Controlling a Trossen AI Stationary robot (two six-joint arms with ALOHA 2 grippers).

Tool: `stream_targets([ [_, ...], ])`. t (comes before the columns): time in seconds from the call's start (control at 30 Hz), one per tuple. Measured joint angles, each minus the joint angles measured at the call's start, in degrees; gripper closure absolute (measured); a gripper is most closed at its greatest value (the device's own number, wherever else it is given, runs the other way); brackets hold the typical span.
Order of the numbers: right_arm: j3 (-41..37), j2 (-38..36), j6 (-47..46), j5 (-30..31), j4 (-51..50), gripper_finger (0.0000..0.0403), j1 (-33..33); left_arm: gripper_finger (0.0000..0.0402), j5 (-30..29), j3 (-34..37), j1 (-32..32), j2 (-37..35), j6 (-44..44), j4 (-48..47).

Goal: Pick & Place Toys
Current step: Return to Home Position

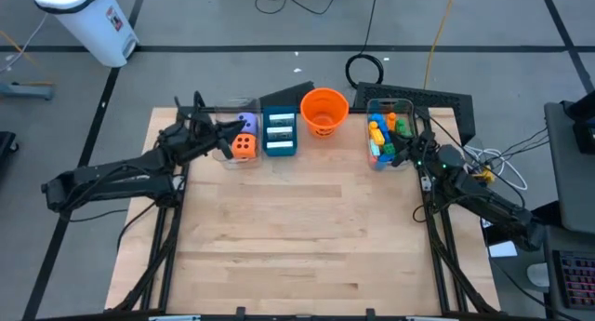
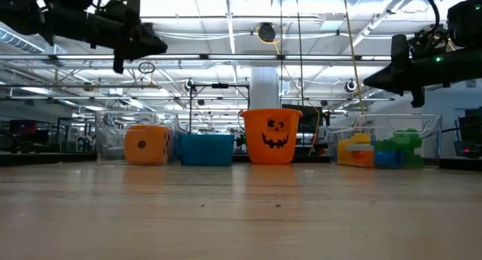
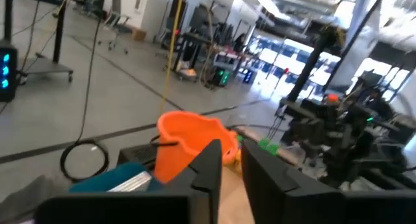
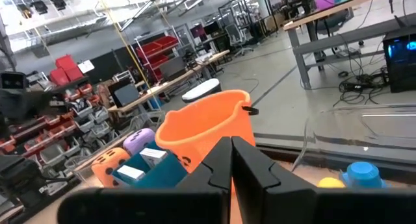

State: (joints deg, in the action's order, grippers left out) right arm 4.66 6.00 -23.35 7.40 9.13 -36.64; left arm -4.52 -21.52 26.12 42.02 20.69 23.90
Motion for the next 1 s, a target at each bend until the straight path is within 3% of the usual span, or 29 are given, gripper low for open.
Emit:
stream_targets([
  [0.23,-0.57,-0.04,0.0,0.02,0.09,0.0397,0.0,0.0395,-0.91,1.67,3.19,1.94,0.3,0.08],
  [0.43,-0.65,-0.04,0.02,0.0,0.08,0.0398,0.0,0.0383,2.66,2.66,5.6,-1.65,-2.32,0.08],
  [0.63,-0.72,-0.04,0.02,0.0,0.06,0.0398,0.0,0.0396,8.54,6.77,6.66,-6.23,-1.47,-0.09],
  [0.8,-0.77,-0.04,0.02,0.0,0.04,0.0399,0.0,0.0383,7.83,11.7,6.66,-11.68,2.36,-0.1],
  [1.0,-0.8,-0.04,0.04,0.0,0.02,0.0398,0.0,0.0395,8.11,14.25,6.66,-18.37,3.4,-0.12],
])
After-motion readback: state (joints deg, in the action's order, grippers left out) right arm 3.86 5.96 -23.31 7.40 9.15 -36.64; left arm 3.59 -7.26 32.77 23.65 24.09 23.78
